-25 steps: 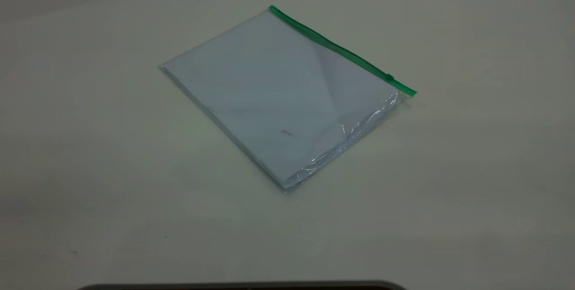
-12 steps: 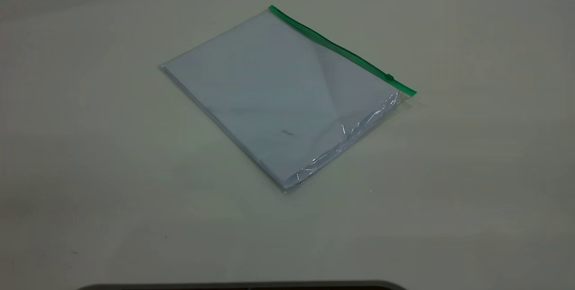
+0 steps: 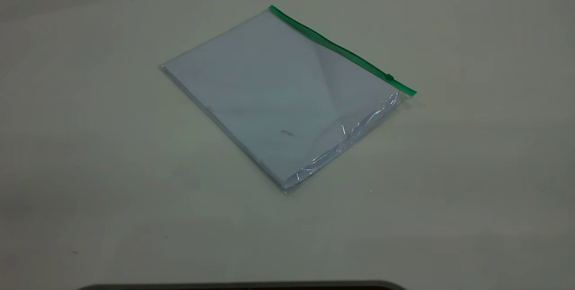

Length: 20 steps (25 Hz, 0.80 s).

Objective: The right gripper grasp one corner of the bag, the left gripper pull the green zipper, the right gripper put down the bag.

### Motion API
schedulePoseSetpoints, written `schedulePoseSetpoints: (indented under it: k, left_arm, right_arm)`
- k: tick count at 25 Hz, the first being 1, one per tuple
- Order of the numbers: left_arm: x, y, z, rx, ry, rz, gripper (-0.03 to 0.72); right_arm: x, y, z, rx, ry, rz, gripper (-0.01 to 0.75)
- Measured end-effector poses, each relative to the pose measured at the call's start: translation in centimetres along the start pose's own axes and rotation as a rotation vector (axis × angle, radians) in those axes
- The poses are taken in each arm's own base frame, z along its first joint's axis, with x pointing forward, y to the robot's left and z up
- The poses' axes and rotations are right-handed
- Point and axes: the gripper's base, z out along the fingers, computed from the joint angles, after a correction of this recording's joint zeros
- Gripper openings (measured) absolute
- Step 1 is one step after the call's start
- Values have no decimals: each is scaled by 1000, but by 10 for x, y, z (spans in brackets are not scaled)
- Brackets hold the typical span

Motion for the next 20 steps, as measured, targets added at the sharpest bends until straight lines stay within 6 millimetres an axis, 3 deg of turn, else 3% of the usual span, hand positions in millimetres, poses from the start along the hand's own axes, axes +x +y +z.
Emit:
schedulePoseSetpoints:
  k: [4, 7, 9, 13, 20]
  left_arm:
    - [-19, 4, -7, -41, -73, -19, 567]
    - [-45, 6, -7, -58, -74, -11, 567]
    - [-66, 7, -1, -61, -59, -8, 567]
    - [-118, 8, 24, -57, -19, -3, 567]
    - [-191, 6, 105, 4, 39, -35, 567]
  right_arm:
    - [-7, 3, -6, -32, -58, 41, 578]
    - [-22, 6, -16, -67, -155, 64, 578]
    - [-34, 7, -12, -95, -156, 86, 578]
    - [-57, 3, 17, -122, -66, 137, 578]
    - [-86, -8, 97, -96, 137, 204, 578]
